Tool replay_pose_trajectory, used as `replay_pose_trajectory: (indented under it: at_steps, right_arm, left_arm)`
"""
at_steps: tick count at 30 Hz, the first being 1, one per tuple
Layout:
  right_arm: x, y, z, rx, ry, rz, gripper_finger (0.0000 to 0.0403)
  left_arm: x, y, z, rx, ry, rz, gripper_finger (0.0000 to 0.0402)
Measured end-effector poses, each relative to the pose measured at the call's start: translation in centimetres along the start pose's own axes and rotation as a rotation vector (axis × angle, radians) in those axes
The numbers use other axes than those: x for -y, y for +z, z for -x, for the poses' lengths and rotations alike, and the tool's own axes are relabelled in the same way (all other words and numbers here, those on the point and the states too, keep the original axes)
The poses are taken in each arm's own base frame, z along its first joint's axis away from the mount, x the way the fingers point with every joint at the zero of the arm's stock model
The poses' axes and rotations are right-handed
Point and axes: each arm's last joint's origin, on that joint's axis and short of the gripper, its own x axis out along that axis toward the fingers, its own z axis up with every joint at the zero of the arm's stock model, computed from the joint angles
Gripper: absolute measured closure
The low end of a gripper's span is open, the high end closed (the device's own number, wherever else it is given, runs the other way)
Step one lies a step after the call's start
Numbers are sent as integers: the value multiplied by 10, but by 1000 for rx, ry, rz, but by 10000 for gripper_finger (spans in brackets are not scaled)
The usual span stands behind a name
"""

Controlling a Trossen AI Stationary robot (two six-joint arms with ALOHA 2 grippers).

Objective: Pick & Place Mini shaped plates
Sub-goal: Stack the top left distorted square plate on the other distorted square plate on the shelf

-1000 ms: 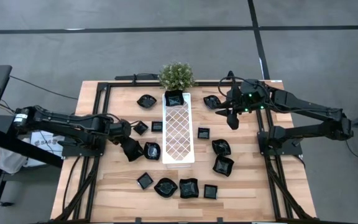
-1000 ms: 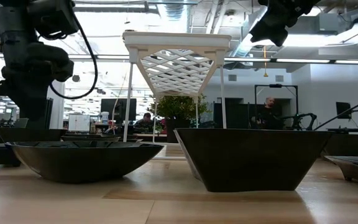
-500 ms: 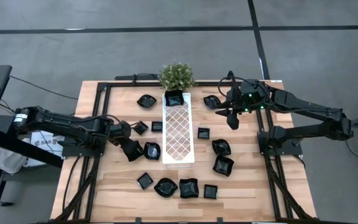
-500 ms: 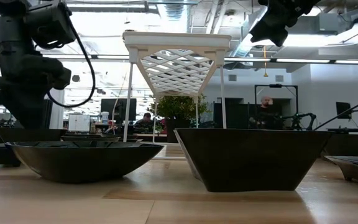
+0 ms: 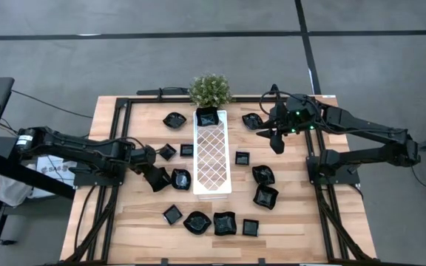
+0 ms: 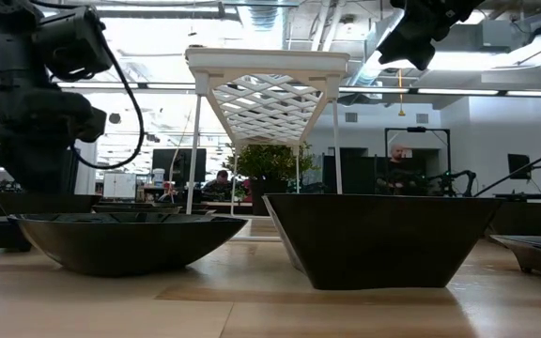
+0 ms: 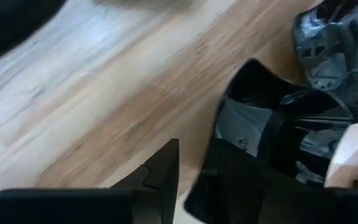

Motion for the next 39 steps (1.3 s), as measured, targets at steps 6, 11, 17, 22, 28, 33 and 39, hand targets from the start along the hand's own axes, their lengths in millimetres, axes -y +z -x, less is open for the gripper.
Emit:
replay_pose_trajectory:
  at_steps: [6, 11, 17, 22, 28, 33, 39]
  right_arm:
    - [0, 0, 0, 0, 0, 1, 282]
    - [0, 0, 0, 0, 0, 1, 282]
    - [0, 0, 0, 0, 0, 11, 282]
    - [0, 0, 0, 0, 0, 11, 282]
    - [0, 0, 0, 0, 0, 11, 282]
    - [0, 0, 0, 0, 0, 11, 282]
    - [0, 0, 0, 0, 0, 10, 282]
  left_arm:
    - [1, 0, 0, -7, -17, -23, 339]
    - [2, 0, 0, -10, -33, -23, 387]
    - [3, 0, 0, -31, -58, -18, 391]
    - [5, -1, 1, -86, -110, -16, 394]
    - [13, 3, 8, -107, -178, -28, 395]
    - [23, 9, 19, -106, -248, -46, 392]
    - [33, 14, 35, -57, -319, -92, 395]
